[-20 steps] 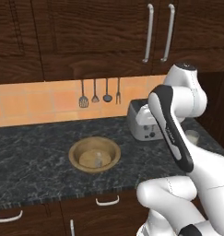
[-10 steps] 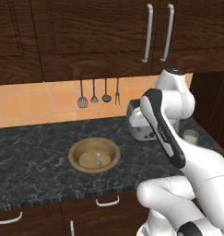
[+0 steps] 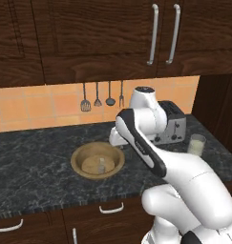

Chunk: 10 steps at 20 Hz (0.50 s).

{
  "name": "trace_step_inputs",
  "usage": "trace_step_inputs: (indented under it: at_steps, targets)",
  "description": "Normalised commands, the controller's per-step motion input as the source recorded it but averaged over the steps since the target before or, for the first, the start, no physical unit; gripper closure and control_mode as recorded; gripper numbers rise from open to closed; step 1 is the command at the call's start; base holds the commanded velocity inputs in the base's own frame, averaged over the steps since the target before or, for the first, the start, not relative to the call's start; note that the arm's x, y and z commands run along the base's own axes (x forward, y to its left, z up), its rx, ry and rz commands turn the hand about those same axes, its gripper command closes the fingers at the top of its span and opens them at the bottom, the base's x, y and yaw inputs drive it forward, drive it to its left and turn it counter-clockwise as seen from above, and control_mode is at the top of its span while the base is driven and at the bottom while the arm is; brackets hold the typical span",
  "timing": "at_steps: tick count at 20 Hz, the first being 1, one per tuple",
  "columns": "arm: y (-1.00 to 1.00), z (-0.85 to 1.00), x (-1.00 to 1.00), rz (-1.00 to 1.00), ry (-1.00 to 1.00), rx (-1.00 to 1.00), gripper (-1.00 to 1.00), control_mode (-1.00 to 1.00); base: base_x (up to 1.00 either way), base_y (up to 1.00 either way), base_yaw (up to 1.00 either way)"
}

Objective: Grab a lemon wedge from the fridge and one ice cube from the ice bowl, and put them in the glass of lemonade.

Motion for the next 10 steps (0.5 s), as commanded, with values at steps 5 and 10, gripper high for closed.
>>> trace_step_inputs:
  at_steps: [5,10]
  targets:
    - [0.96,-0.68,0.17,0.03,0.34,-0.25,-1.0,-1.0,0.0,0.0,0.0]
    - [0.51,-0.54,0.2,0.02,0.37,-0.15,-1.0,-1.0,0.0,0.0,0.0]
